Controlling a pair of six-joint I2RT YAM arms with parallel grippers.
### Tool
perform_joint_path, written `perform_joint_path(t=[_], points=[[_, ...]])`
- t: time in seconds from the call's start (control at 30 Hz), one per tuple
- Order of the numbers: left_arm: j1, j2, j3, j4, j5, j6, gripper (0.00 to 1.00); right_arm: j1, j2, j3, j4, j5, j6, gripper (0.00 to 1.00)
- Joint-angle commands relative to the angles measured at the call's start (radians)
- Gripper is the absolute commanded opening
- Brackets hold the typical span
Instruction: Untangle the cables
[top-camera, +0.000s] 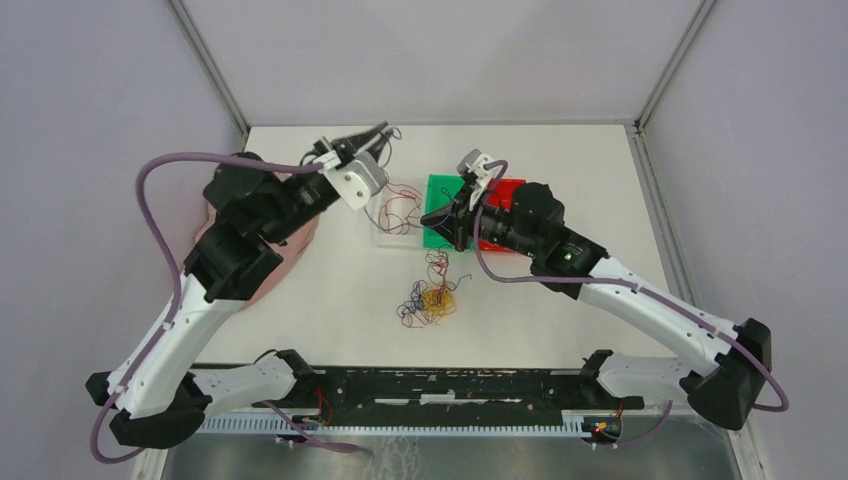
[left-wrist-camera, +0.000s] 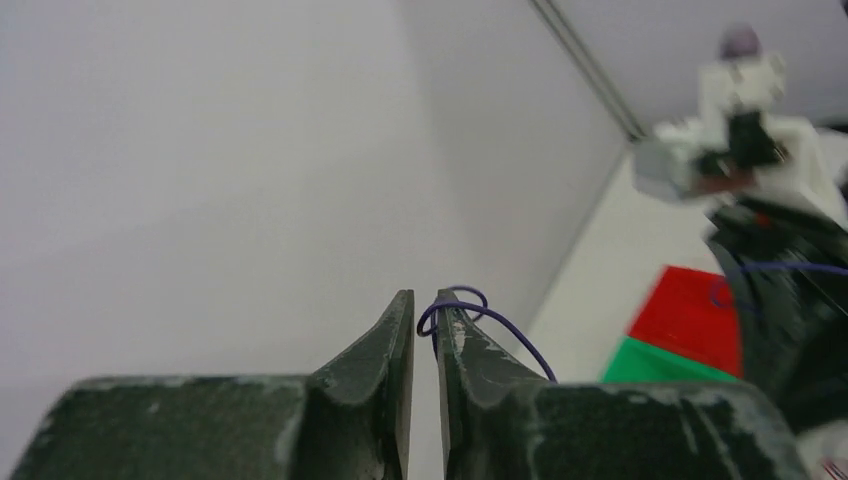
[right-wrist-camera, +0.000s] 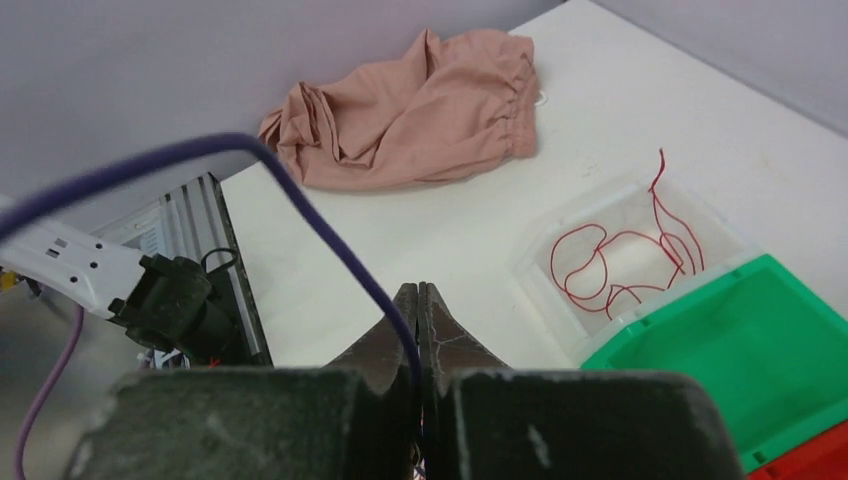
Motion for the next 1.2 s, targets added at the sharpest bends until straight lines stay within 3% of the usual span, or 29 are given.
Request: perform_joint_path(t=[0.0,0.2,0.43,0.53,0.63,0.97,1.17], points=[[-0.002,-0.094,-0.185,-0.124,0.099,-0.319,0.23,0.004,-0.072,0.047,0.07,0.051,0.005,0.01],[-0.002,-0.182,-0.368,-0.113,0.277,-0.501,0.32,0.004,-0.072,0.046,0.199,-0.013,0.133,0.01],[0.001,-0.182,-0.461,-0.042,0.358,-0.596,0.36,0.004,-0.056,0.056,0.318,-0.049,0.278,0.01],[0.002,-0.173,-0.474,-0.052,0.427,-0.604,0.51,0.004,-0.054,0.068,0.325,-0.054,0.297,0.01],[0.003,-0.167,-0.487,-0.021,0.431,-0.609,0.57,0.004,-0.044,0.08,0.341,-0.08,0.322,0.01],[0.006,-0.111,-0.467,0.06,0.464,-0.644,0.57,0.005,0.013,0.093,0.406,-0.162,0.41,0.02],[0.014,-0.107,-0.455,0.037,0.473,-0.638,0.51,0.005,0.009,0.093,0.395,-0.176,0.407,0.03]])
